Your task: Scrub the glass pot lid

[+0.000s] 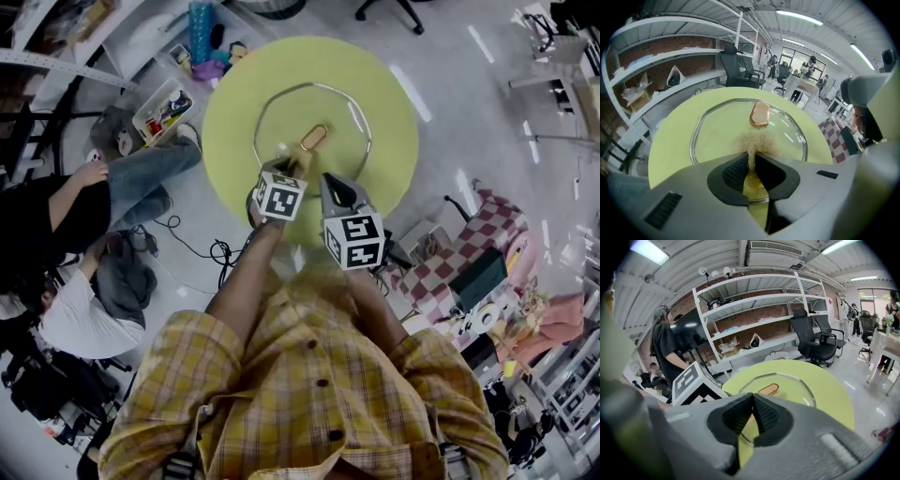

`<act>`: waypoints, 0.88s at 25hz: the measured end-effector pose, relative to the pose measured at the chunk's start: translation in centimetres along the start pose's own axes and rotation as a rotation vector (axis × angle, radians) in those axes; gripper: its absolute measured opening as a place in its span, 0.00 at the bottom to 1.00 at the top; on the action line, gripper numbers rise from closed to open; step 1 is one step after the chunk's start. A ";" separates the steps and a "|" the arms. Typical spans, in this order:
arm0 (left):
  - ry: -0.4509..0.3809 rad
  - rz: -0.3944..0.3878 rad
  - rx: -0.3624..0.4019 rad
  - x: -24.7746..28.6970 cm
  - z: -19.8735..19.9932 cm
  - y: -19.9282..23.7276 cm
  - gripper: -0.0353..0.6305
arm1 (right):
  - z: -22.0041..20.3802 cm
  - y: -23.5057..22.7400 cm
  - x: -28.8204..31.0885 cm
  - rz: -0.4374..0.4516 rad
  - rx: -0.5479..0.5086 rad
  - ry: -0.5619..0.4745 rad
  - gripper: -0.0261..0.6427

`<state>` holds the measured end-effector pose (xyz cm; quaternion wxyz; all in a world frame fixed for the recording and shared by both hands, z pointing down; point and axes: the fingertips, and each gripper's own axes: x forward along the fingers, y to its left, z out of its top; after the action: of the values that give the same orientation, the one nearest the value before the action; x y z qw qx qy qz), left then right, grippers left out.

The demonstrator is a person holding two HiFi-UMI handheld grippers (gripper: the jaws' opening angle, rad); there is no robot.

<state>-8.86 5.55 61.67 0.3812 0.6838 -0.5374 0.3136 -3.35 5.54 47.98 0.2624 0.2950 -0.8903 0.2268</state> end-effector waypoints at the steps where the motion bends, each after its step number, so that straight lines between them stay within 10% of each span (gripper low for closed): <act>1: -0.001 0.001 -0.003 0.0 0.1 0.1 0.12 | 0.0 -0.1 0.0 0.000 0.000 0.000 0.03; 22: -0.033 0.021 -0.079 -0.6 1.1 2.4 0.12 | 0.1 -0.3 0.5 0.002 0.005 0.005 0.04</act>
<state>-11.30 4.65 61.02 0.3956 0.6677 -0.5627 0.2847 -3.53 5.12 48.27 0.2637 0.2944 -0.8893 0.2300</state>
